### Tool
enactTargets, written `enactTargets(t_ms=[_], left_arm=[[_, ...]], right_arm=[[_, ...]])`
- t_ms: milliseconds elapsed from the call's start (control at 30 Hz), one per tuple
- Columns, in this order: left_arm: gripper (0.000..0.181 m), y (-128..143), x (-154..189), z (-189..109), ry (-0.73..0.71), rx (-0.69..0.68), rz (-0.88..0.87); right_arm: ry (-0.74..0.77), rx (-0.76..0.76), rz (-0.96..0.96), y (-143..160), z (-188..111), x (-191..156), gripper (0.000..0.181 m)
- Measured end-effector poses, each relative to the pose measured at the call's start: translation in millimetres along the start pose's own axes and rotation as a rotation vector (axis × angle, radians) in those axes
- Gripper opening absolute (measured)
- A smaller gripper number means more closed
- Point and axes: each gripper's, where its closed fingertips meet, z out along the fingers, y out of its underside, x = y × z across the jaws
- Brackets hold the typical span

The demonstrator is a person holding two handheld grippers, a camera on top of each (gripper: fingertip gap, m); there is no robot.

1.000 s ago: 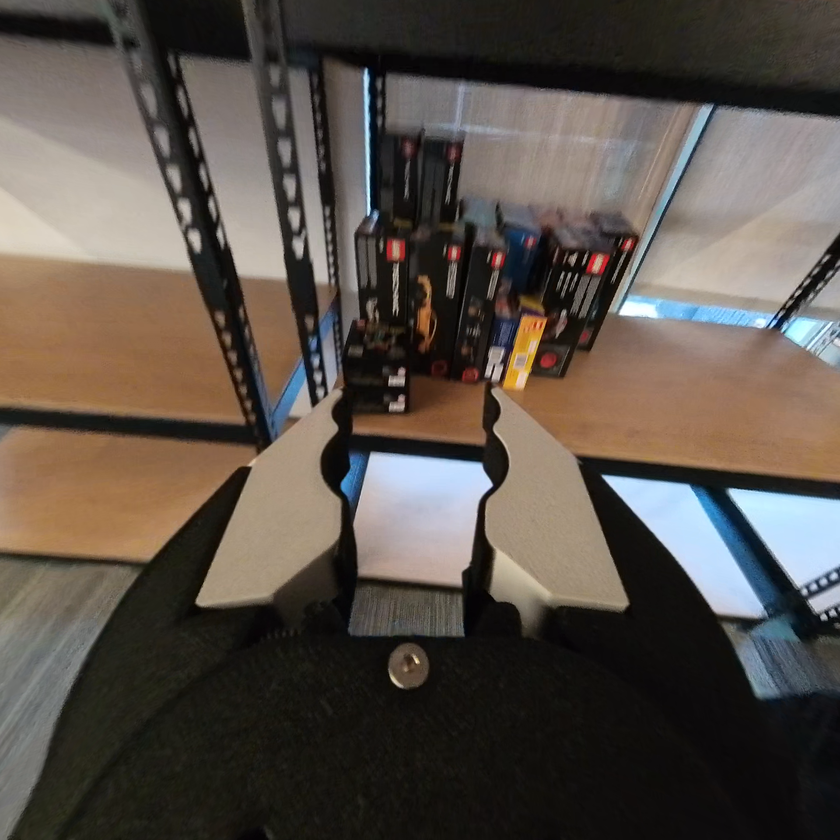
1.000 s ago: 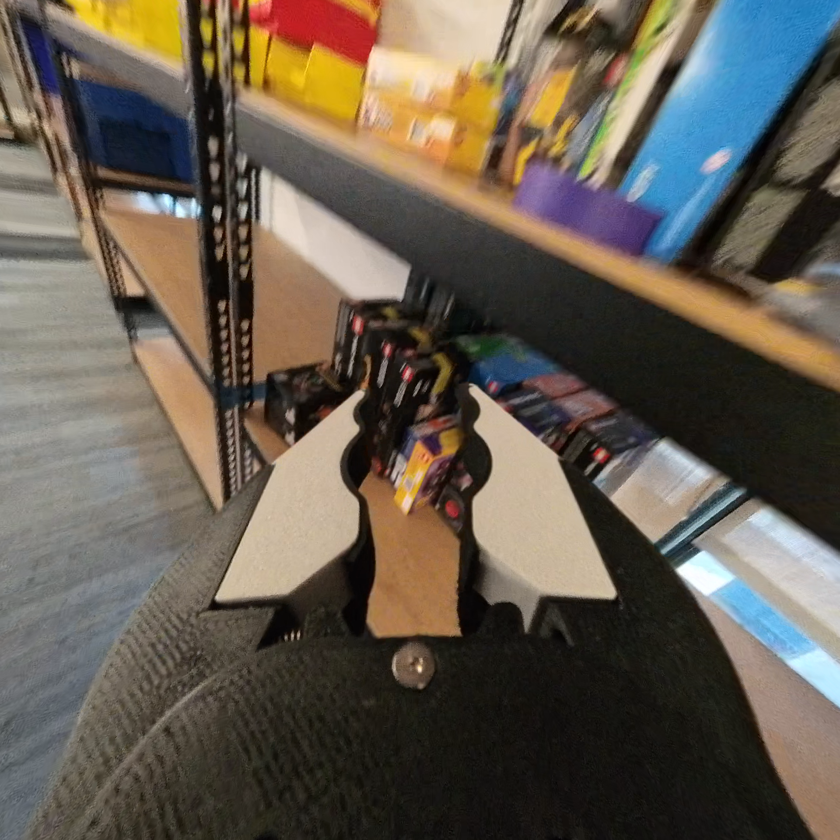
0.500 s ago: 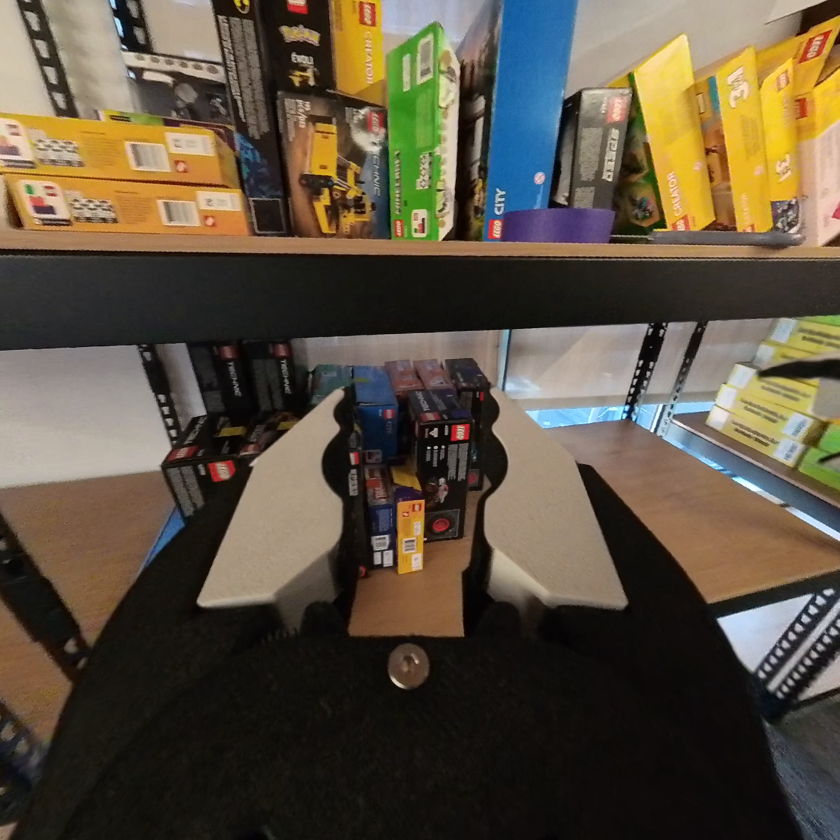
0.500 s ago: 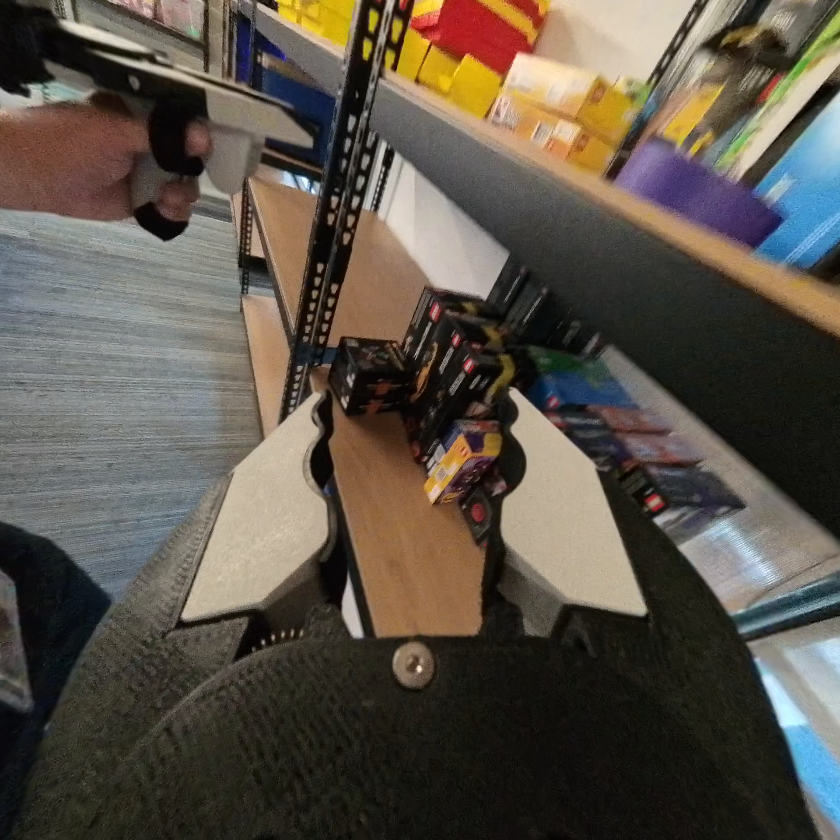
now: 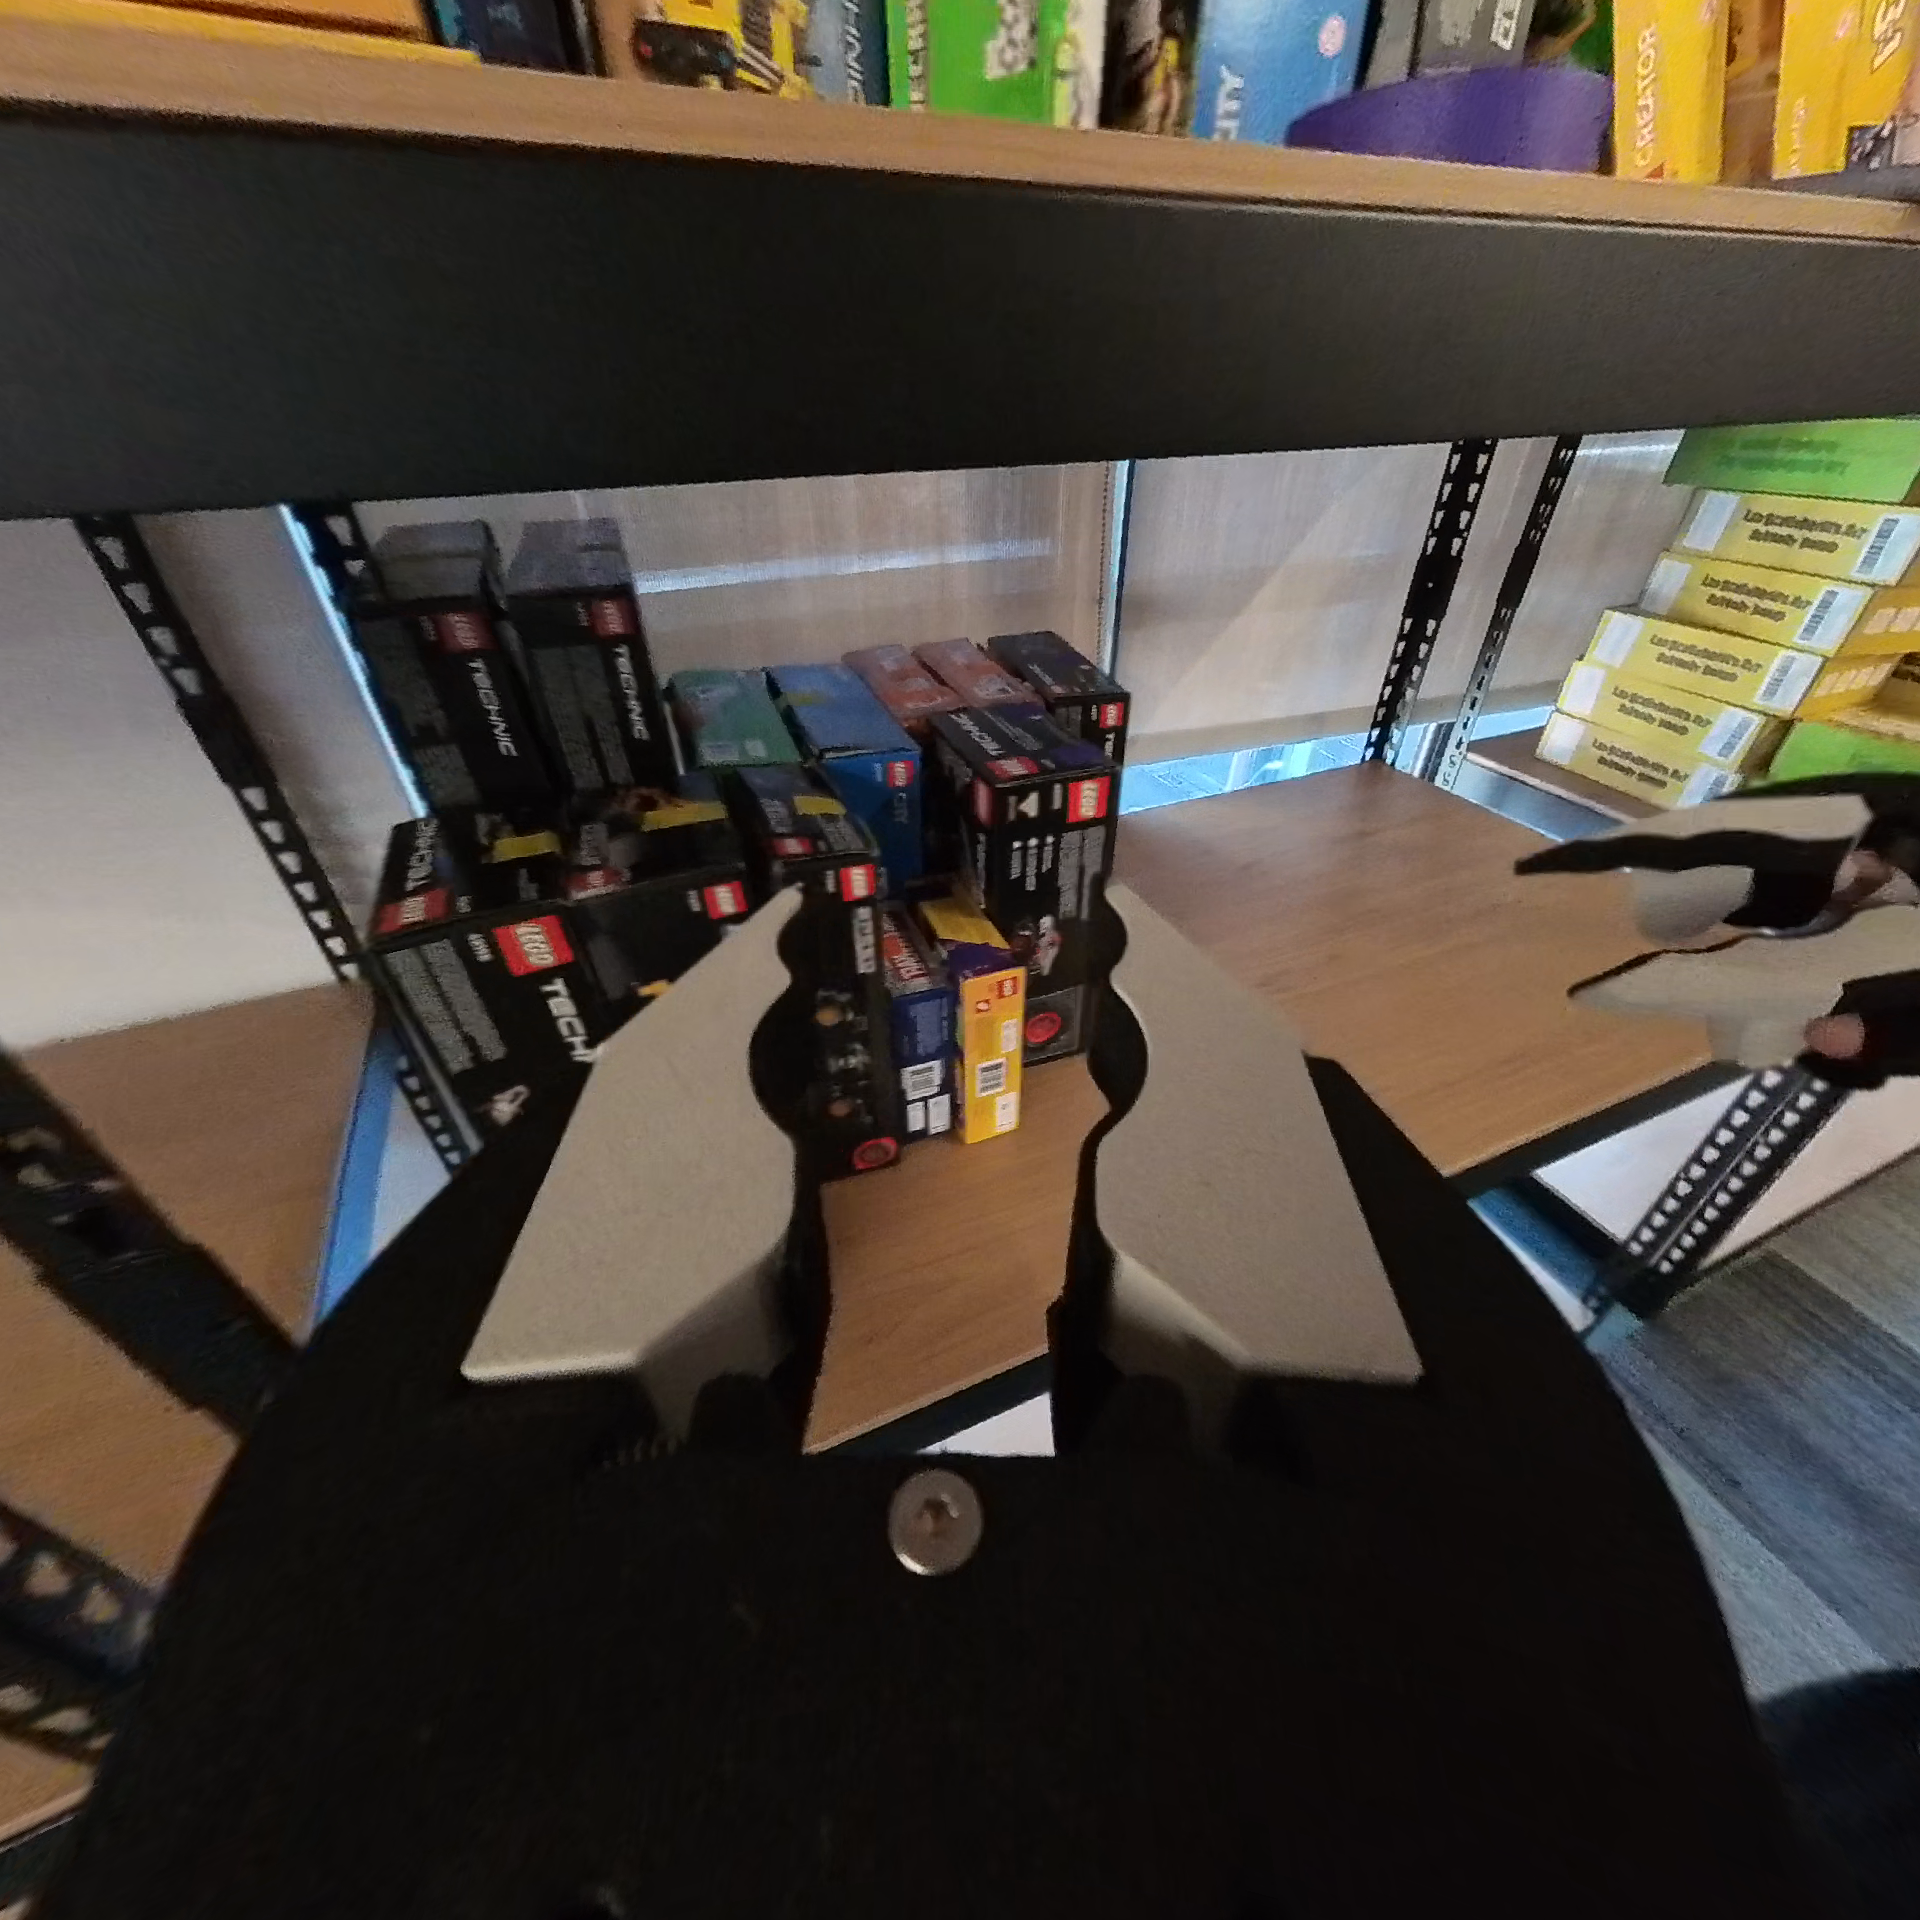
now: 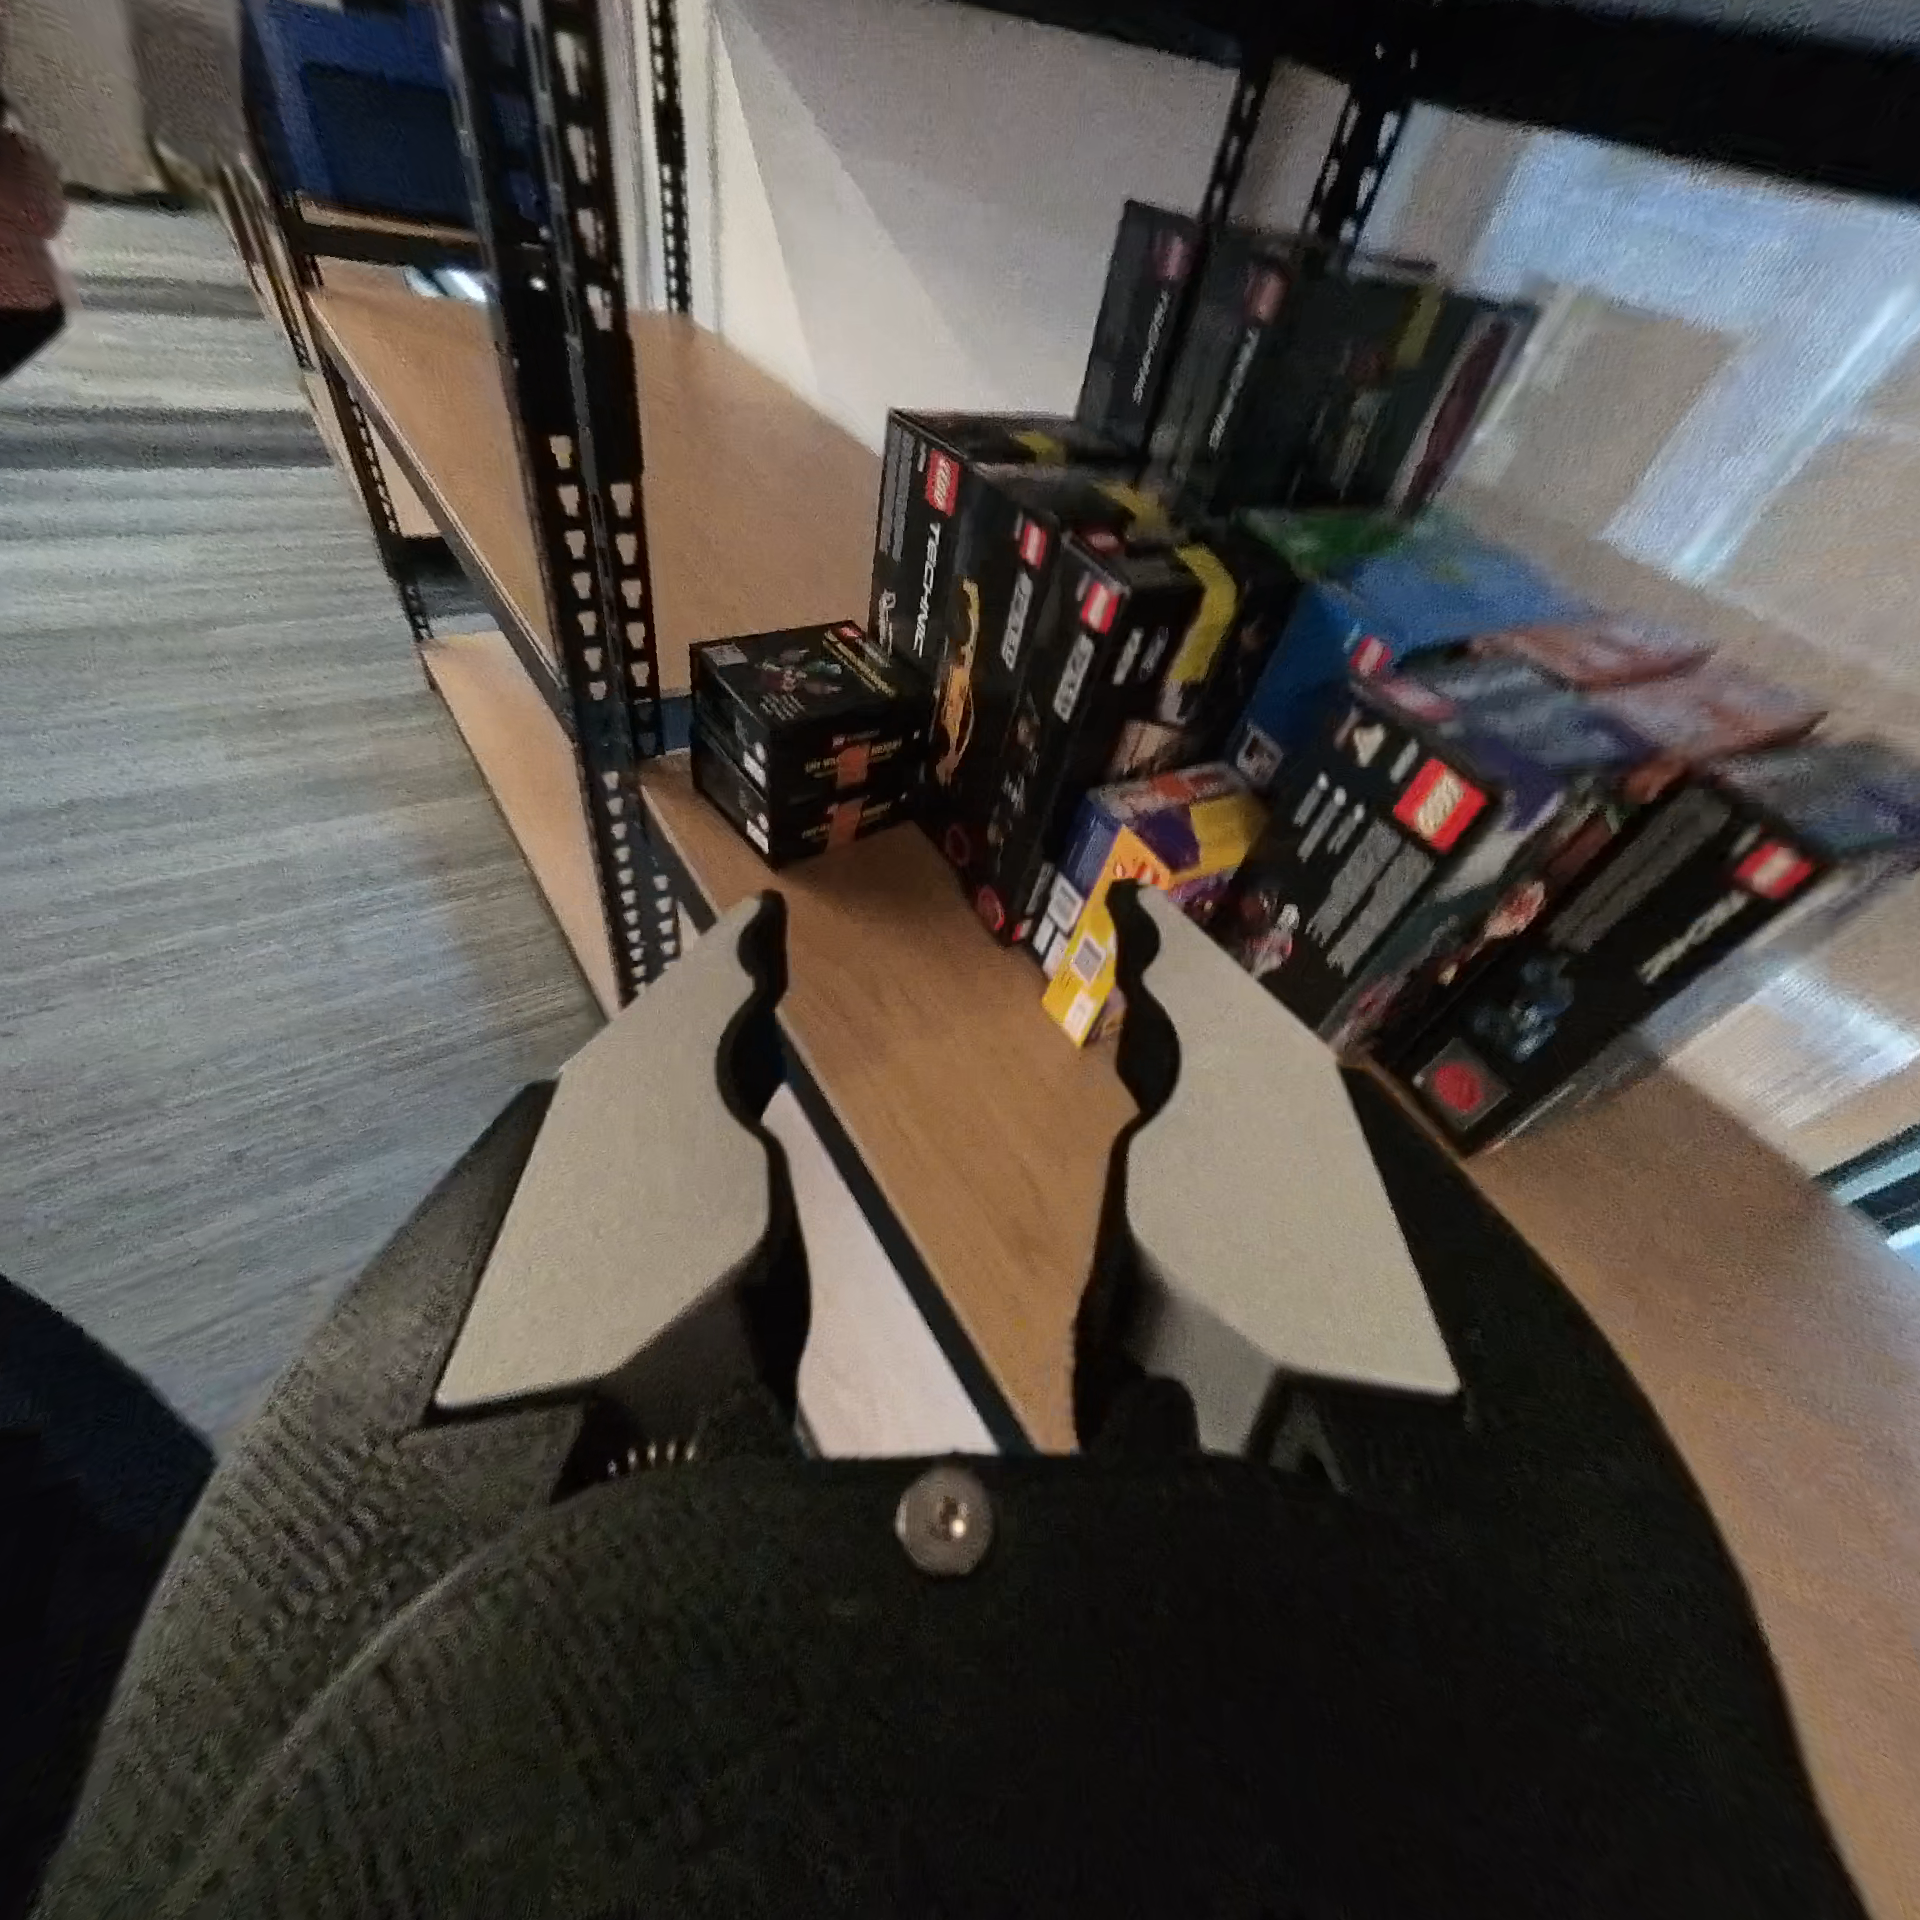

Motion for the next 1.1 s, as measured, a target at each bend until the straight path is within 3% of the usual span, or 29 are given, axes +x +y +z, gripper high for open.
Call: enactTargets(t_ms=[100, 233, 400, 500, 567, 667, 800, 933, 1000, 1100], left_arm=[[0.048, -2, -27, -17, 0.008, 0.008, 0.021], [0.047, -24, -49, -34, 0.010, 0.040, 0.078], [0.046, -72, -61, -38, 0.024, 0.162, 0.142], [0.047, -132, -49, -19, 0.137, 0.268, 0.192], [0.051, -184, -33, 5, 0.262, 0.309, 0.264], [0.056, -245, -6, 57, 0.504, 0.259, 0.351], [0.082, -288, -13, 181, 0.462, 0.102, 0.606], [0.084, -294, -52, 295, 0.330, -0.185, 0.936], [0.081, -291, -69, 329, 0.320, -0.294, 1.037], [0.077, -280, -75, 356, 0.360, -0.411, 1.074]], right_arm=[[0.004, 0.023, -0.024, -35, 19, -18, 0.062], [0.008, 0.132, 0.016, -107, 29, -29, 0.046], [0.011, 0.208, -0.153, -178, 27, -31, 0.035], [0.023, 0.209, -0.169, -200, 19, -22, 0.034], [0.017, 0.221, -0.133, -208, 11, -17, 0.033], [0.000, 0.226, -0.080, -212, -2, -12, 0.033], [0.000, 0.196, -0.122, -204, -21, -1, 0.033], [0.030, 0.129, -0.115, -181, -54, 22, 0.033], [0.088, 0.094, -0.101, -164, -77, 38, 0.033], [0.217, 0.055, -0.117, -136, -117, 64, 0.028]])
